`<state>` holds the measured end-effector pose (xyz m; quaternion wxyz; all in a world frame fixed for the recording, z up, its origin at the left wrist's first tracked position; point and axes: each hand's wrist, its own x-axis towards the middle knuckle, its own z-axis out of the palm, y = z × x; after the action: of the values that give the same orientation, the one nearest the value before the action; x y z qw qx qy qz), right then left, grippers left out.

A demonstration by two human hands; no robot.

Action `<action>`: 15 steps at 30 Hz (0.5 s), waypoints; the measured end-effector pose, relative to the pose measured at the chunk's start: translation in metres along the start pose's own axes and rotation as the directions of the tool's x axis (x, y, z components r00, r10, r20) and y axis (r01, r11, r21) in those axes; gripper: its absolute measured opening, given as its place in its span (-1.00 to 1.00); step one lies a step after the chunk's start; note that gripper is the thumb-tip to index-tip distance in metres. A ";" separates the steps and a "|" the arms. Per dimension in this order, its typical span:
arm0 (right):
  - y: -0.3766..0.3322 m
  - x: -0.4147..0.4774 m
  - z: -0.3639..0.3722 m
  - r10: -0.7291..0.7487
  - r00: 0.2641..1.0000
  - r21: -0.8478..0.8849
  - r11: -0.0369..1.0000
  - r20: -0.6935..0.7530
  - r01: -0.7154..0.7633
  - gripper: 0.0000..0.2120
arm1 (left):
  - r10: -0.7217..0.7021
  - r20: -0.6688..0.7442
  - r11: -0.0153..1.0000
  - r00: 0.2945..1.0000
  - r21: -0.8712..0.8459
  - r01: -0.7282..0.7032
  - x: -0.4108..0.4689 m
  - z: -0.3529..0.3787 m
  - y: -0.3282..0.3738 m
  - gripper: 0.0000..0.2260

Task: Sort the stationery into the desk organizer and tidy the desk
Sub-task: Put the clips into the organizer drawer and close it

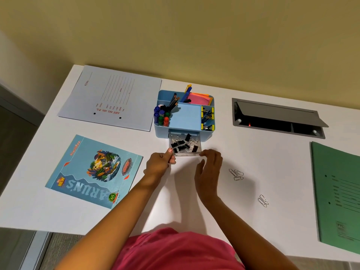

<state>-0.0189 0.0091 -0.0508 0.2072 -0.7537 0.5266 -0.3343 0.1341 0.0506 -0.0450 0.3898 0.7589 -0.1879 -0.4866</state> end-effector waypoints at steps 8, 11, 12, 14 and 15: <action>-0.003 0.002 0.010 -0.042 0.993 -0.136 0.989 0.112 0.058 -0.53 | 0.033 -0.059 0.999 0.998 0.027 -0.031 0.003 0.001 0.007 -0.58; -0.005 0.007 0.014 -0.063 0.991 -0.136 0.988 0.117 0.078 -0.49 | 0.072 -0.102 0.995 0.992 0.073 -0.064 0.007 0.003 0.022 -0.60; -0.005 0.009 0.016 -0.068 0.990 -0.134 0.987 0.124 0.084 -0.47 | 0.081 -0.123 0.991 0.989 0.114 -0.067 0.009 0.004 0.027 -0.62; -0.006 0.016 0.020 -0.088 0.985 -0.135 0.985 0.151 0.108 -0.45 | 0.100 -0.142 0.984 0.985 0.159 -0.077 0.014 0.006 0.033 -0.71; -0.007 0.020 0.023 -0.096 0.981 -0.142 0.982 0.168 0.121 -0.44 | 0.118 -0.130 0.983 0.984 0.157 -0.097 0.018 0.007 0.035 -0.79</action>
<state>0.0067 -0.0084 -0.0562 0.1723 -0.8193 0.4902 -0.2424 0.1399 0.0141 -0.0302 0.3694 0.8069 -0.2371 -0.3953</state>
